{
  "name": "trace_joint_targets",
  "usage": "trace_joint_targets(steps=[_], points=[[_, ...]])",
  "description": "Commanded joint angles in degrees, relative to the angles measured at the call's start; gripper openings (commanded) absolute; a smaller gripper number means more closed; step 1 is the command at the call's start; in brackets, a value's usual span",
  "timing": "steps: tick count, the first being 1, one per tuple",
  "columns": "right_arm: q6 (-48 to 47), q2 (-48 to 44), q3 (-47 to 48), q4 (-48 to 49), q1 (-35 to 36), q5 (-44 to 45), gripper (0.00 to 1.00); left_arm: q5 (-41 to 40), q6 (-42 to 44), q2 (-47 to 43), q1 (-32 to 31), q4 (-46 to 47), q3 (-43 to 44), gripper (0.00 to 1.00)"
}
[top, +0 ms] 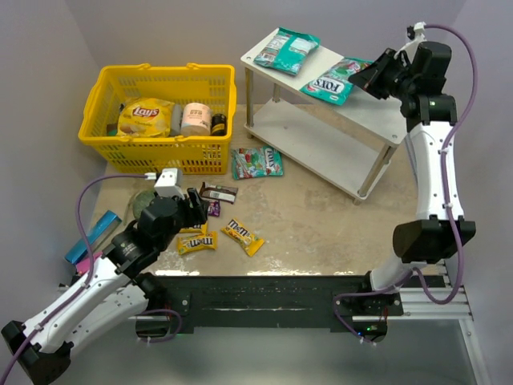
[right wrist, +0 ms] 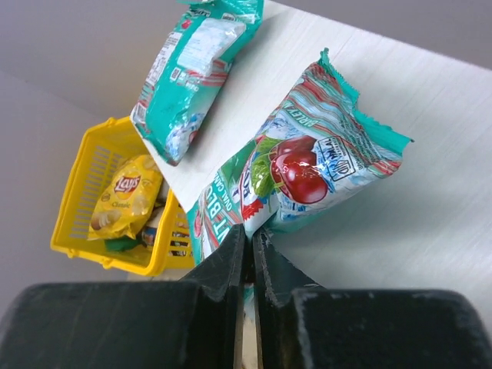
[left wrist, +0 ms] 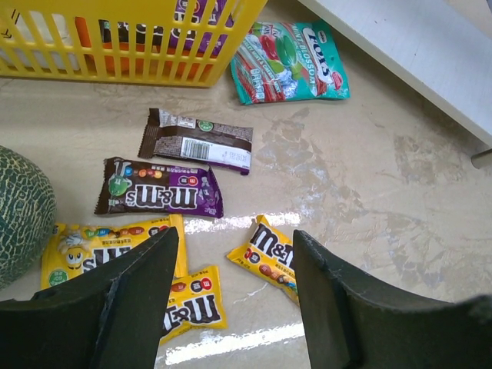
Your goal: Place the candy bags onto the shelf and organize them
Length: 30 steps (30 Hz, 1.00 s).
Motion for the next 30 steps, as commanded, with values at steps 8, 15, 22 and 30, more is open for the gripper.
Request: trace_joint_targets(steps=[8,15,22,30], points=[[-3.8,11.9,17.5,-7.4,-1.3,-8.5,0.11,-0.2,-0.2,-0.5,-0.2,1.5,-0.3,0.66],[-4.4,10.2,13.8,-6.1,-1.7,-5.4,0.2,-0.4,-0.3,-0.7,-0.2,1.4,-0.5,0.67],[-4.0,6.1,8.6,-4.4,-1.8,0.2,0.52,-0.4,-0.3,-0.8,-0.2,1.2,-0.4,0.67],[-2.1,-0.6,4.5,-1.3,-1.8,5.8,0.64,-0.4,-0.7,-1.6,-0.2,1.0,-0.6,0.68]])
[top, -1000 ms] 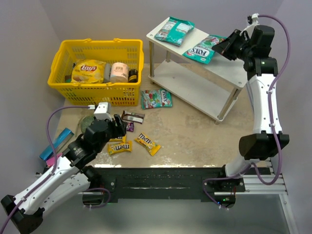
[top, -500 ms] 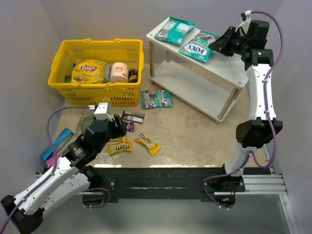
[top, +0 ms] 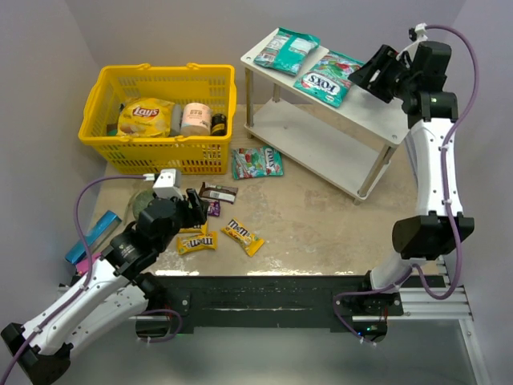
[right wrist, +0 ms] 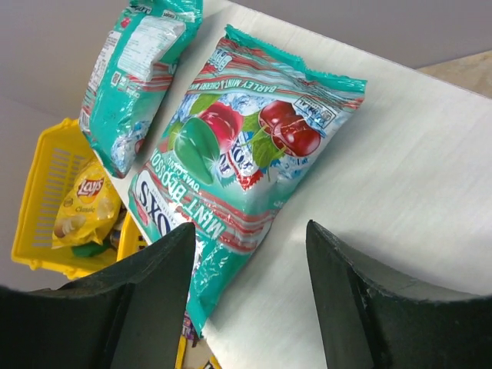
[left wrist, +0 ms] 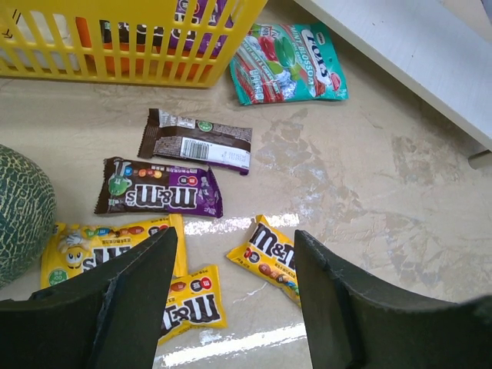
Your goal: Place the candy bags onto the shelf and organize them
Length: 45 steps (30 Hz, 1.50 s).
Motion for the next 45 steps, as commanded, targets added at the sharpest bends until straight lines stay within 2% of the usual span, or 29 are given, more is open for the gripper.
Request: trace_joint_targets(steps=[1,9,15,18,22,26,29,30,33,37,45], points=[[1.4,-6.6,-1.7,5.1,-0.2,3.1,0.65,-0.4,-0.7,-0.5,-0.2,1.1,-0.2,0.68],[1.7,-16.8,-8.4,10.4,2.5,-0.7,0.71,-0.4,-0.6,-0.3,-0.2,1.6,-0.2,0.7],[-1.0,-23.5,-15.6,13.0,18.5,5.5,0.73,-1.1,-0.8,-0.1,-0.2,1.2,0.0,0.73],[0.9,-28.2,-28.5,20.5,25.9,8.4,0.75,-1.6,-1.3,-0.2,-0.2,1.3,-0.3,0.75],[3.8,-31.3,-41.0,27.0,35.4,13.4,0.76,-1.1,-2.9,0.2,-0.2,1.0,-0.8,0.76],[7.3,-29.2,-50.1,32.0,42.4,19.5,0.75,-1.0,-3.6,0.2,-0.2,0.9,-1.2,0.76],[15.1,-28.5,-59.7,40.6,44.8,27.2,0.74,-0.7,-3.8,0.2,-0.2,0.4,-0.7,0.76],[20.3,-28.6,-64.9,46.2,45.5,31.3,0.74,-0.6,-3.9,0.2,-0.2,-0.5,-0.2,0.77],[27.7,-26.1,-71.5,55.0,46.8,35.9,0.73,0.4,-3.2,0.0,-0.2,-3.3,1.9,0.77],[34.1,-17.8,-71.6,58.7,47.5,42.0,0.74,-0.3,-1.8,-1.3,-0.2,-4.5,1.8,0.77],[51.5,1.2,-68.6,71.6,47.6,45.3,0.72,0.6,-3.0,-7.8,-0.2,-5.7,0.5,0.77]])
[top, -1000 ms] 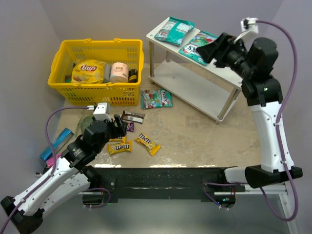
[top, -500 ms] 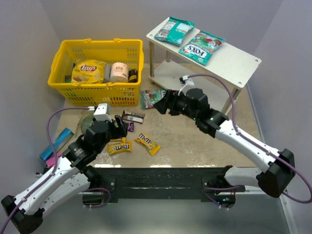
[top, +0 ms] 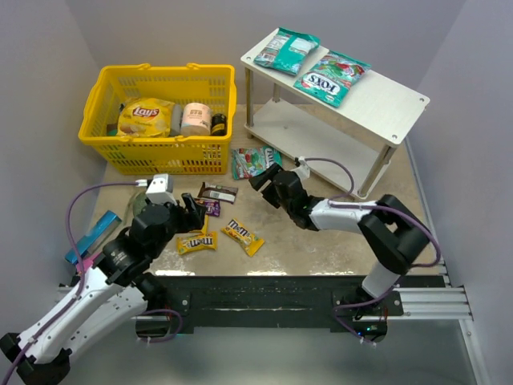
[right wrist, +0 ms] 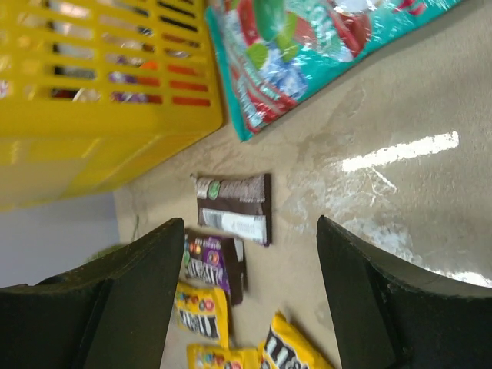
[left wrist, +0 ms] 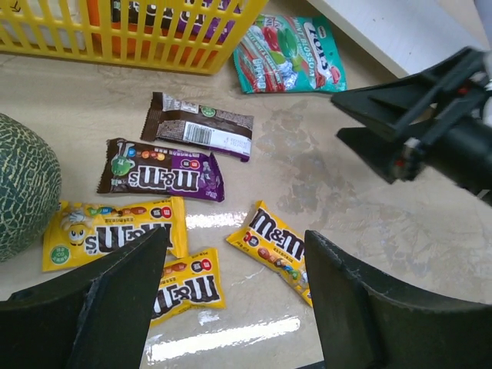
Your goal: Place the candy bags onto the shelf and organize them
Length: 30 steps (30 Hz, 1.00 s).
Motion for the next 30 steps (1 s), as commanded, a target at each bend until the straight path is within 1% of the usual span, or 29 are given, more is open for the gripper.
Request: trace_joint_targets(steps=[1,3,5,6,8,9,11,14,15,17,21,30], points=[[13.1,6.2,2.7,11.9,0.3,7.6,0.72,0.3,-0.4,-4.7,-0.2,-0.9,0.0,0.78],[17.7,7.5,2.5,12.6,0.2,10.6,0.72,1.0,-1.2,-7.7,-0.2,-0.6,-0.8,0.78],[18.1,7.6,3.8,11.9,0.2,13.7,0.72,2.1,-1.3,-10.3,-0.2,0.6,-2.5,0.79],[18.8,7.9,7.4,5.9,0.2,16.2,0.72,2.2,-1.3,-10.8,-0.2,1.4,-2.7,0.79],[21.8,8.8,11.4,-0.6,0.3,17.8,0.72,1.5,-1.8,-11.6,-0.2,0.5,-2.5,0.79],[22.9,9.8,12.9,-2.3,0.2,19.5,0.73,1.3,-1.8,-11.9,-0.2,0.3,-2.3,0.79],[27.1,10.8,13.5,-1.9,0.2,20.9,0.73,1.7,-1.8,-12.4,-0.2,0.2,-2.2,0.79],[30.3,13.4,15.8,-3.7,0.0,21.6,0.73,2.9,-1.5,-12.8,-0.2,1.0,-2.7,0.79],[30.8,13.9,18.0,-6.7,-0.1,21.6,0.73,3.0,-1.4,-12.7,-0.2,1.1,-2.7,0.79],[32.1,15.2,20.1,-9.3,-0.1,22.2,0.73,3.1,-1.4,-12.7,-0.3,1.0,-2.4,0.8],[34.5,16.7,21.0,-13.3,-0.1,22.2,0.73,2.8,-1.6,-12.8,-0.2,0.8,-2.6,0.8],[36.2,23.0,24.4,-15.9,-0.2,21.5,0.71,2.0,-2.0,-12.6,-0.2,0.6,-2.5,0.8]])
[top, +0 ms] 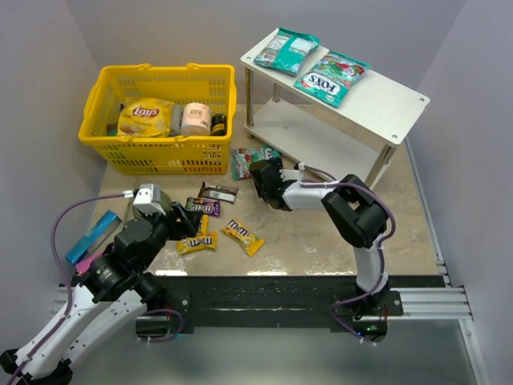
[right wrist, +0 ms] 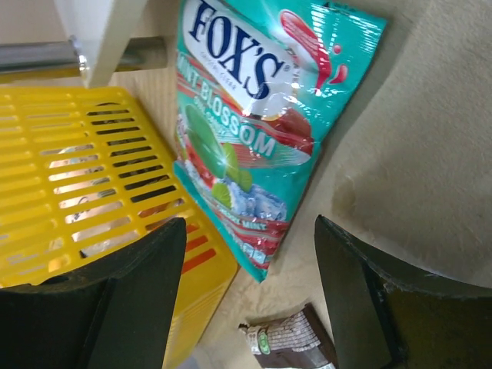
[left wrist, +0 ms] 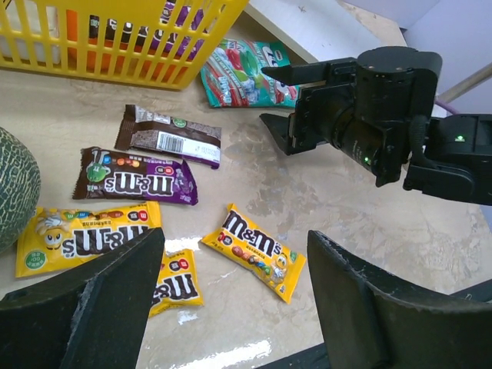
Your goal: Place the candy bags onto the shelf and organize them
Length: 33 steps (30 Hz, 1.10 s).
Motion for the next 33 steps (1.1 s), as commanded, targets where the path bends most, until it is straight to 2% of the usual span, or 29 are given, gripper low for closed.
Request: trace_joint_targets(steps=[1,8,13,16,17,19,20,22,26,29,33], points=[[1.7,2.5,3.9,-2.3,-0.3,3.8,0.71,-0.9,-0.9,-0.7,0.1,1.5,0.2,0.8],[3.5,6.7,5.6,-2.8,-1.2,3.6,0.67,-3.3,-1.7,-2.3,0.1,0.3,0.5,0.8],[2.8,7.6,5.7,-2.6,-1.7,2.9,0.54,-4.0,-2.0,-3.2,0.1,0.3,0.2,0.81],[2.6,7.4,4.9,-3.1,-2.0,2.9,0.4,-3.9,-1.9,-2.3,0.1,0.2,0.3,0.81],[2.4,7.1,4.4,-3.1,-2.3,2.7,0.29,-3.9,-1.9,-2.0,0.1,0.1,0.3,0.82],[2.3,6.8,3.9,-3.0,-2.5,1.9,0.17,-4.0,-2.1,-1.2,0.0,0.1,0.5,0.82],[1.6,6.3,3.4,-3.0,-2.5,1.7,0.08,-4.0,-2.0,-1.1,0.1,-0.1,0.5,0.82],[0.6,5.7,2.9,-3.2,-2.5,1.2,0.0,-4.0,-2.1,-0.7,0.1,-0.2,0.6,0.82],[-7.4,3.1,-1.5,-1.3,-4.0,-0.6,0.0,-4.1,-2.1,-0.8,0.1,-0.2,0.5,0.81],[-13.4,0.2,-7.1,4.4,-5.7,-6.4,0.0,-4.1,-2.3,-0.8,0.1,-0.3,0.5,0.82],[-20.9,-4.0,-12.3,5.9,-6.5,-13.1,0.0,-4.1,-2.3,-0.8,0.0,-0.2,0.5,0.82]])
